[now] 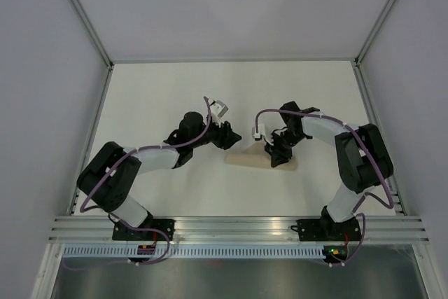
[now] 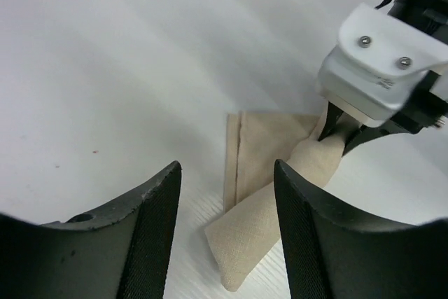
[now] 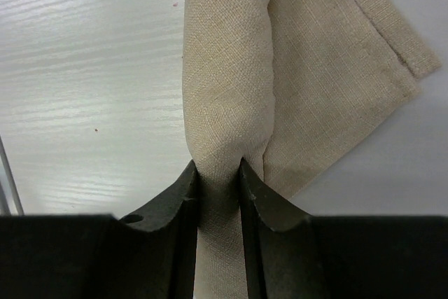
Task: Fold the napkin, place the utensils inside, and roll it up
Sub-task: Roll the napkin with the utensil
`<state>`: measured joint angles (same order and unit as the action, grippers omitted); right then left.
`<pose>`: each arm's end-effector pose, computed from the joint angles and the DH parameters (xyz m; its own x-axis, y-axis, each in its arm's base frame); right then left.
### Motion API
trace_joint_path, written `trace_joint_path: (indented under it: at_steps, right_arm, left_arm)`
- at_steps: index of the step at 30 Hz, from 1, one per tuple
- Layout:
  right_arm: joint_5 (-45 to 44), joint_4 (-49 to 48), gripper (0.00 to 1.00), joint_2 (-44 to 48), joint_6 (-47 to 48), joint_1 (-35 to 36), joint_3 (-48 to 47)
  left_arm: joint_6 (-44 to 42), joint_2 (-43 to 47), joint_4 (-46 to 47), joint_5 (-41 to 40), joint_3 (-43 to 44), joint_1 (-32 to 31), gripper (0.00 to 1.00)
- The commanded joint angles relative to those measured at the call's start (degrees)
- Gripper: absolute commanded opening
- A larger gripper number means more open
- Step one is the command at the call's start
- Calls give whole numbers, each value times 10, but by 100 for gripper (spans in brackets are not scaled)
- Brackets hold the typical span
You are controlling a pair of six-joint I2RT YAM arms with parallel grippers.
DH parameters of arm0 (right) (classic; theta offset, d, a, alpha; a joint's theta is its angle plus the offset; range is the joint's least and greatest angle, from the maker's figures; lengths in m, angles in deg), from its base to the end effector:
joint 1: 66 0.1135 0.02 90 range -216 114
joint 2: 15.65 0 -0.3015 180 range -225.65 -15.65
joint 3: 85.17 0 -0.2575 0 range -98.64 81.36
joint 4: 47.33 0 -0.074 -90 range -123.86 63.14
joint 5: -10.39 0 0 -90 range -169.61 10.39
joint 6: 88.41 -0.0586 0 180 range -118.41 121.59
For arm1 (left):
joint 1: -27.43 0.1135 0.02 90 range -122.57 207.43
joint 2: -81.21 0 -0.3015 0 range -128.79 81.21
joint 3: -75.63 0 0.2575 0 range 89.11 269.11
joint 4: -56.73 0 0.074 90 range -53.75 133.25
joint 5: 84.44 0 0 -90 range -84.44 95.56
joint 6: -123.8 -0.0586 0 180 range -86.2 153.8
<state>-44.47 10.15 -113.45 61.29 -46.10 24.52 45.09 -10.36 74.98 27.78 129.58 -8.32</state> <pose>0.2706 0.1338 0.1719 -0.1913 -0.8201 -0.5393 -0.9731 0.0865 0.2136 0.2737 -0.2243 0.2152 -0.4265 0.0837 -0.9006 0.7616 0.5703 -0.3077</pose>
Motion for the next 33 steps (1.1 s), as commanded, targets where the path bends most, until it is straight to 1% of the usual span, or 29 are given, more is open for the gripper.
trace_joint_path:
  at_steps: [1, 2, 3, 4, 6, 11, 13, 14, 15, 16, 19, 22, 26, 33]
  right_arm:
    - [-10, 70, 16, -73, 34, -9, -19]
    - [-7, 79, 16, -83, 35, -11, -40]
    - [-3, 94, 16, -103, 37, -17, -50]
    - [-4, 100, 16, -113, 36, -19, -58]
    - [-3, 110, 16, -136, 31, -24, -81]
    - [-5, 123, 16, -172, 19, -29, -121]
    - [-6, 126, 17, -181, 14, -31, -129]
    - [-7, 126, 17, -185, 11, -31, -136]
    - [-7, 127, 17, -189, 9, -32, -139]
    - [-7, 128, 17, -193, 8, -32, -145]
    - [-8, 133, 17, -203, 4, -34, -157]
    - [-8, 137, 17, -212, 2, -35, -165]
    - [-9, 136, 20, -219, -3, -36, -170]
    - [-8, 140, 22, -228, -9, -40, -182]
  left_arm:
    - [30, 50, 156, -86, -56, -12, 61]
    - [20, 58, 163, -99, -61, -19, 62]
    - [-11, 69, 148, -113, -61, -27, 63]
    - [-29, 73, 142, -136, -58, -46, 63]
    - [-78, 76, 130, -154, -57, -76, 63]
    - [-190, 62, 101, -209, -44, -136, 67]
    - [-219, 46, 87, -219, -37, -161, 71]
    - [-250, 39, 86, -220, -36, -170, 74]
    - [-265, 34, 86, -220, -37, -186, 80]
    - [-280, 23, 84, -241, -36, -192, 82]
    - [-322, 3, 62, -237, -21, -209, 83]
    - [-342, -14, 53, -227, -7, -217, 83]
    - [-420, -53, 35, -225, 10, -238, 83]
    - [-473, -103, 17, -204, 39, -255, 85]
